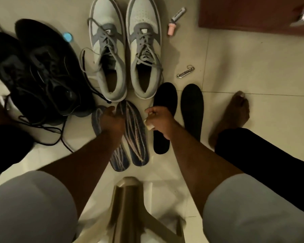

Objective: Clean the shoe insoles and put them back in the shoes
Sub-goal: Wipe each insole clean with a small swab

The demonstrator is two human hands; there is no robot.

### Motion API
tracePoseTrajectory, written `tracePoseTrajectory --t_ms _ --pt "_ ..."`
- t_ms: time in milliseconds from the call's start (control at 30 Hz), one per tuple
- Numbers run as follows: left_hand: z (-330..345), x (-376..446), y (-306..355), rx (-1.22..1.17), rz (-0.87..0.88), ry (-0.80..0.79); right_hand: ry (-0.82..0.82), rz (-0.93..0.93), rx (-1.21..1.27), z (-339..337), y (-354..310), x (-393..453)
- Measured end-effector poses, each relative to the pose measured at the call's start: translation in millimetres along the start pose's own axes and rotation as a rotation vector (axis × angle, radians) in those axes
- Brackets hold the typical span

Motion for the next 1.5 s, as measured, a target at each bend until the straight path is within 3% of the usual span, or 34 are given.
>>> tracePoseTrajectory --t_ms 133,300,367,500,700,767,833,1000,1133,1200,1367,1500 --pt "-3.8 15.3 14.9 0.262 0.059 -0.047 -0.046 0.146 -0.025 29.8 7.2 16.1" --pt "1.6 27.1 27.6 0.575 0.125 -0.104 -0.075 0.173 -0.001 38.5 -0.2 15.6" --pt "2.6 25.0 27.9 0.581 0.152 -0.082 -0.079 0.182 0.045 35.2 -1.2 10.2" --pt "-3.9 5.9 29.5 0.26 0.139 -0.073 -0.114 0.172 0.081 22.3 -3.1 -14.9" --pt "-24.7 -94.3 80.3 -0.343 0.009 -0.442 -0.232 -0.007 0.207 -21.2 -45.4 -121.1" --pt "-35.7 -150.5 107.7 -0.42 -0.061 -0.589 -0.238 -0.103 0.206 -33.1 -73.4 -176.8" --pt "-46.2 -205.6 135.1 -0.479 -0.105 -0.714 -0.201 -0.213 0.2 -41.6 -104.7 -229.7" --pt "-96.6 -331.0 190.4 -0.791 -0.012 -0.923 -0.089 -0.506 0.191 -40.2 -155.0 -362.4" --pt "-160.8 -408.6 193.8 -1.043 0.132 -0.984 0.094 -0.73 0.365 -39.5 -158.9 -463.6" --pt "-187.9 -435.4 179.9 -1.158 0.152 -1.004 0.163 -0.803 0.34 -30.8 -154.3 -500.3" --pt "-221.3 -474.7 122.6 -1.166 0.121 -1.003 0.345 -1.066 -0.042 18.2 -154.7 -576.2" --pt "-218.9 -479.4 81.2 -1.034 0.022 -1.148 0.455 -1.2 -0.267 48.4 -157.1 -601.5"
Point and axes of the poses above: each hand's wrist, its own x-axis towards the middle knuckle, its own z-axis out of the palm, y = z × x, the point moved 7 cm from there along x, towards the middle knuckle, and after that the axes turned 14 degrees about -x, right-handed, at the moved point
